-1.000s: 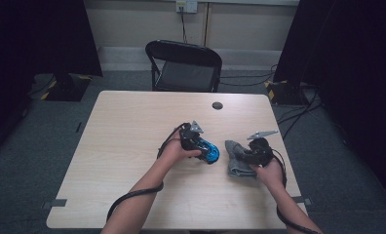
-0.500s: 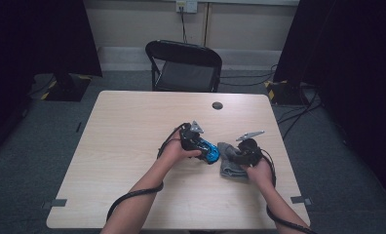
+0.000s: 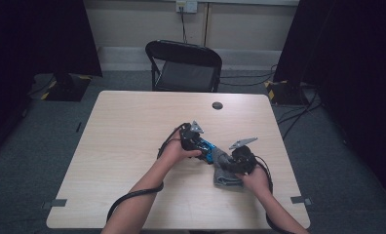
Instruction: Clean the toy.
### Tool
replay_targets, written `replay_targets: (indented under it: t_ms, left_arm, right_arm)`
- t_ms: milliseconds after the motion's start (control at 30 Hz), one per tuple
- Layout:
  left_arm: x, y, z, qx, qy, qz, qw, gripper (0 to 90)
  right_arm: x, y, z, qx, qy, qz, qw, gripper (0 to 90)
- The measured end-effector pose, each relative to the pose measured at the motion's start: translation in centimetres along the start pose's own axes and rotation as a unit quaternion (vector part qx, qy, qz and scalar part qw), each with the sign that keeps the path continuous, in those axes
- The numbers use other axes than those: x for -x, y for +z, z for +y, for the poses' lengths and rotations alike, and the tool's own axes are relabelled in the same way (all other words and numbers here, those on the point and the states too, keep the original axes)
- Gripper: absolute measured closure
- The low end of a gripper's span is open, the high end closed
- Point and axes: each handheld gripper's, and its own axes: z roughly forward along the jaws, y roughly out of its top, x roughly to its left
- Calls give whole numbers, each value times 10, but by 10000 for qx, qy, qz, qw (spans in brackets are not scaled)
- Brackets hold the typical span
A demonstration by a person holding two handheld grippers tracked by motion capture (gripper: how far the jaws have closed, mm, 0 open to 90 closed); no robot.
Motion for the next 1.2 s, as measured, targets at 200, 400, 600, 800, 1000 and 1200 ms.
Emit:
replay_targets:
  t_ms: [200,400,600,800,1000,1200]
  left_arm:
    - [0,0,0,-1,-7,1,10000,0]
    - [1,0,0,12,-19,3,10000,0]
    - [1,1,0,47,-39,-3,10000,0]
    - [1,0,0,44,-42,6,10000,0]
    - [0,0,0,13,-5,-13,10000,0]
    - [1,1,0,33,-21,-14,10000,0]
  right_arm:
    - [-13,0,-3,-26,-157,226,9996,726]
    - [-27,2,-3,-4,-291,351,9990,725]
    - [-41,-2,-4,103,-498,558,9971,714]
    - [-30,-16,-7,189,-414,506,9977,714]
    - [1,-34,-14,344,-28,194,9992,713]
    - [30,-37,-18,266,204,-169,9993,682]
